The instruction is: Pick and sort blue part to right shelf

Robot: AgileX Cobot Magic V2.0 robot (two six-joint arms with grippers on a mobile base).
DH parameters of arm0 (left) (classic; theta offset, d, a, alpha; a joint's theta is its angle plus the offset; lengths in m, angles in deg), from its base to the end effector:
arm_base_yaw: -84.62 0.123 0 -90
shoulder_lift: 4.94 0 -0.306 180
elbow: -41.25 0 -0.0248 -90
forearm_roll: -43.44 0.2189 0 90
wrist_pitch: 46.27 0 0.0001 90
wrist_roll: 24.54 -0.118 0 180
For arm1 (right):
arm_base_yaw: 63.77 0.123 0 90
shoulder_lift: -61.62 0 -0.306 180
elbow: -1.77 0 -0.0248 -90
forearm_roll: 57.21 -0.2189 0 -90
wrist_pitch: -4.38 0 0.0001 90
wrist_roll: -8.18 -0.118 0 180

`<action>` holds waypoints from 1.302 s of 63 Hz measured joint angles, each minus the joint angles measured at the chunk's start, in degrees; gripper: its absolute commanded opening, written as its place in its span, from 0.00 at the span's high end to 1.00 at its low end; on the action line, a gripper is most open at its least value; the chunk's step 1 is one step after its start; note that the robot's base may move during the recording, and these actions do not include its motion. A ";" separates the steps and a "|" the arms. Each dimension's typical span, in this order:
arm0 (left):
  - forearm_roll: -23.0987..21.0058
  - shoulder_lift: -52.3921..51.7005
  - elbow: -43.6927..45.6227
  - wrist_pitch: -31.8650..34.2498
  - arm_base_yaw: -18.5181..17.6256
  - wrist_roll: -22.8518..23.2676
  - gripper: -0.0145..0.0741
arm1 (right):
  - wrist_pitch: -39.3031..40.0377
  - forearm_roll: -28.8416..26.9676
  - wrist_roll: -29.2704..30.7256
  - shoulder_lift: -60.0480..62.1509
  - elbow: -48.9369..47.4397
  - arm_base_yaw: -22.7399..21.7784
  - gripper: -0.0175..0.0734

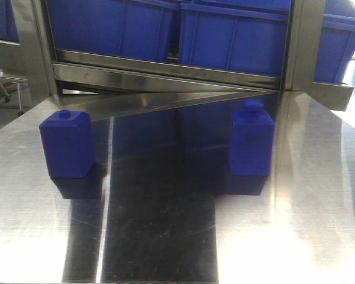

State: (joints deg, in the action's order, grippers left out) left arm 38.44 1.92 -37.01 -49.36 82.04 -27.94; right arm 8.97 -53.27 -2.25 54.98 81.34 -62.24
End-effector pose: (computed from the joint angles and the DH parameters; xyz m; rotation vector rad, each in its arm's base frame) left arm 0.0301 -0.0019 0.2065 0.0170 1.5396 -0.0615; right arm 0.0296 0.0014 0.2147 0.0573 1.4246 0.1195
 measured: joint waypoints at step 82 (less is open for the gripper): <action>0.00 0.00 0.00 0.00 0.00 0.00 0.70 | -17.37 10.45 -10.28 -20.87 -19.17 0.00 0.75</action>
State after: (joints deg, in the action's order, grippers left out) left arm 38.44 1.92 -37.01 -49.36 82.04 -27.94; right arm -8.41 -42.82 -12.53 34.10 62.17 -62.24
